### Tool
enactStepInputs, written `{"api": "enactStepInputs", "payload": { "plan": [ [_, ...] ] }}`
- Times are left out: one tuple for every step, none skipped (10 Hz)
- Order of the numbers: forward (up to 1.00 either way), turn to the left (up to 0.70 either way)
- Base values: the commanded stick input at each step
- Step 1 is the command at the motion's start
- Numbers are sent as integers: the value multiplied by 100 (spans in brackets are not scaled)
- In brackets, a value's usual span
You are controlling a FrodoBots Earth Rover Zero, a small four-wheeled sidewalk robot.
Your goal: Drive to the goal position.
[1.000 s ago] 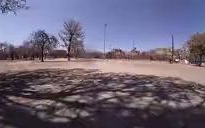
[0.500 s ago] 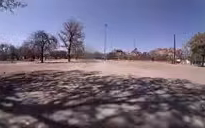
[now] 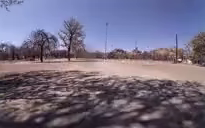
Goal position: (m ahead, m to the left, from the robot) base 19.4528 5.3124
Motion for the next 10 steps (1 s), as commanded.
{"api": "enactStepInputs", "payload": {
  "plan": [
    [100,0],
    [100,0],
    [100,0],
    [100,0],
    [100,0],
    [100,0],
    [100,0],
    [100,0],
    [100,0],
    [100,0]
  ]
}}
